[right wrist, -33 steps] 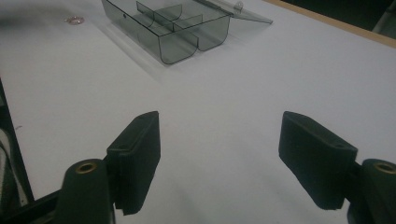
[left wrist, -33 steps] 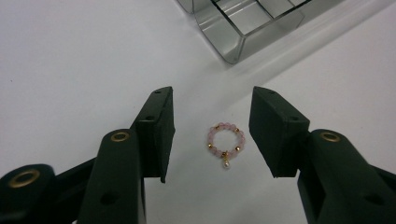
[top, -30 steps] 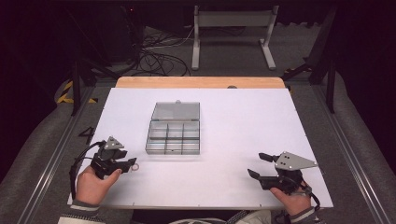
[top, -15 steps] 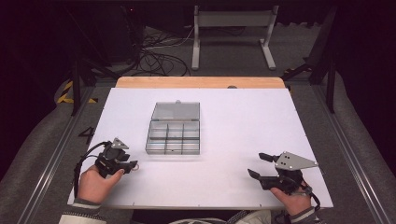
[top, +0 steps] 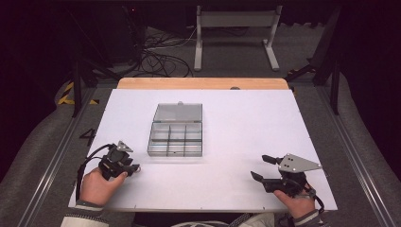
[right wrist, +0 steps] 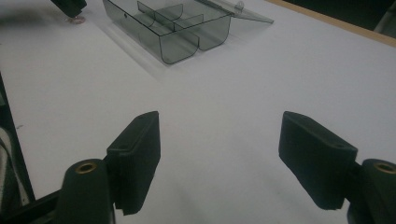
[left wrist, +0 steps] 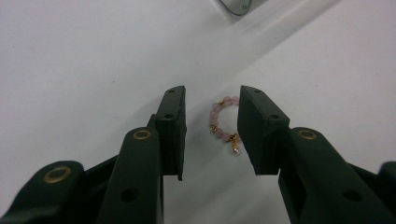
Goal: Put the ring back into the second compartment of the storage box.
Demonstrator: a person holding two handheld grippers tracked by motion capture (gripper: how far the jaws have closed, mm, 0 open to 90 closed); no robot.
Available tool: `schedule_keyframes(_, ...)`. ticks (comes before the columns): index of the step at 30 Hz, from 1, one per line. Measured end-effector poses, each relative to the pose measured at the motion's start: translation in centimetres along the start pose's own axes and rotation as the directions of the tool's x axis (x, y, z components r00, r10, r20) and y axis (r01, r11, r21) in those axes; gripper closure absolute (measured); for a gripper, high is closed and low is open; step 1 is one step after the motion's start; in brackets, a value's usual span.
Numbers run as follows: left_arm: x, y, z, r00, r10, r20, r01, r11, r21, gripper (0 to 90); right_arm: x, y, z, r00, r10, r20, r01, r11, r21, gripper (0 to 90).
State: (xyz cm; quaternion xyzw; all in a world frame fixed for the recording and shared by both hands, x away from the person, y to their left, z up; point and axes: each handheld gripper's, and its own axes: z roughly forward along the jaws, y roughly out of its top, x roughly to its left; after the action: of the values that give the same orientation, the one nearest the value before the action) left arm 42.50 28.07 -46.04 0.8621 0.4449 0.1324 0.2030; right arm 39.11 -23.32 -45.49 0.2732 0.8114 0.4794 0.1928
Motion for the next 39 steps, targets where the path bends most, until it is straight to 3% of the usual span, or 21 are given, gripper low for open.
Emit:
schedule_keyframes(14,-0.04,-0.01,0.22,0.9998,0.005,-0.019,-0.005,1.0,-0.003,74.7,0.01,0.0,-0.04,1.0,-0.006,0.0,0.006,1.0,0.002,29.9)
schedule_keyframes(31,0.09,-0.09,0.67,0.9997,0.01,0.021,-0.011,0.9999,0.007,84.5,0.03,0.0,-0.1,0.9999,-0.014,0.003,0.014,1.0,0.002,29.9)
schedule_keyframes(39,0.09,-0.1,0.66,0.9997,0.016,0.02,-0.016,0.9999,0.004,86.2,0.05,0.01,-0.1,0.9999,-0.013,0.001,0.013,1.0,0.002,30.0)
